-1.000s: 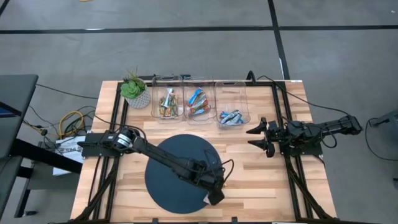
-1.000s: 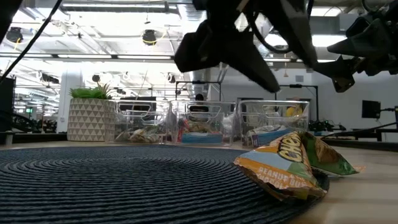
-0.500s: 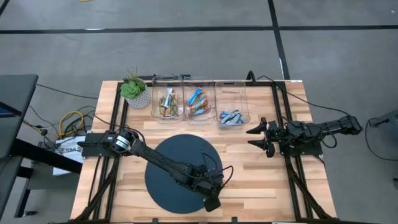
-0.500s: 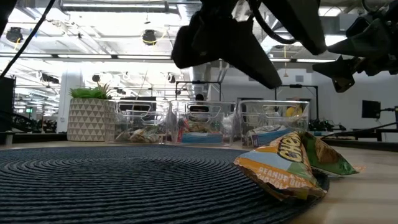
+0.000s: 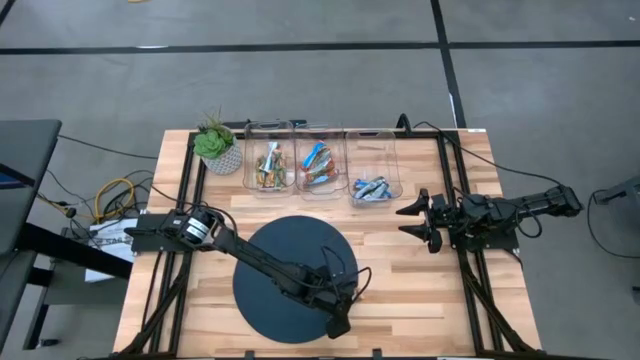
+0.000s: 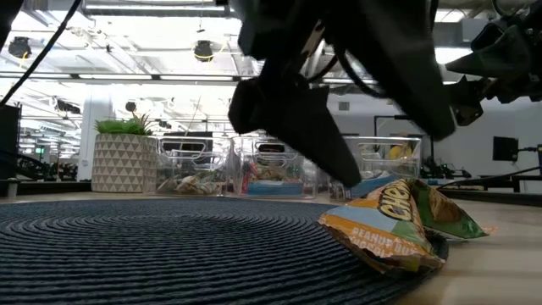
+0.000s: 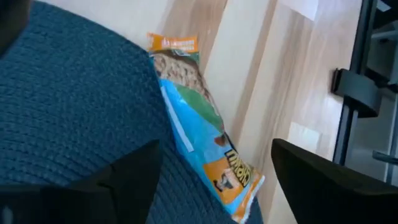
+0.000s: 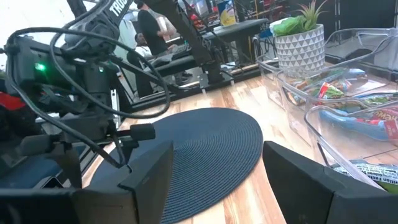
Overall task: Pick and place Granola Bars by type
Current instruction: Put the orange granola bar into the right transparent bin
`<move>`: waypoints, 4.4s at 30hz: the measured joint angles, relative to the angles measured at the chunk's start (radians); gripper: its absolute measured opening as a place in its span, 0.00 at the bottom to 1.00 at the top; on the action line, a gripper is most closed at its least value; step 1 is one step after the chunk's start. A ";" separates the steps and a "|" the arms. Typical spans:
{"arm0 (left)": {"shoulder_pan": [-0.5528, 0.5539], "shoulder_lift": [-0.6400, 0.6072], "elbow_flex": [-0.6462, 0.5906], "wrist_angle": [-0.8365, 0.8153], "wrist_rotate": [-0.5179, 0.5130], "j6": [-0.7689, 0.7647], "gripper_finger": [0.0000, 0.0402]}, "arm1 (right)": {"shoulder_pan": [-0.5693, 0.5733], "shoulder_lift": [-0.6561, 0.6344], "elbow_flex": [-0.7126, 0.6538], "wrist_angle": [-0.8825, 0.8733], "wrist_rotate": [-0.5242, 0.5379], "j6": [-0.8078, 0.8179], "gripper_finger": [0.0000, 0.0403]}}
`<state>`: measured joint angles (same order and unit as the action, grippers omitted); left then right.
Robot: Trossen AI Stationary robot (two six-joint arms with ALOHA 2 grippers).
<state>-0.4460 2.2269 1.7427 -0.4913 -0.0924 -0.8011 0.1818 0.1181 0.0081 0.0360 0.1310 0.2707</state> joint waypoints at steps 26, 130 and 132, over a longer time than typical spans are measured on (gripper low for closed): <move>0.014 0.043 -0.106 0.163 0.038 0.061 0.69 | 0.000 0.000 0.000 0.000 0.000 0.000 0.60; 1.098 -0.460 -0.510 -0.382 0.030 0.412 0.12 | 0.000 0.000 0.000 0.000 0.000 0.000 0.60; 1.101 -0.460 -0.523 -0.357 0.044 0.412 0.12 | 0.000 0.000 0.000 0.000 0.000 0.000 0.60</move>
<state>0.6553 1.7668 1.2197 -0.8483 -0.0481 -0.3893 0.1816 0.1177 0.0078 0.0360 0.1310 0.2707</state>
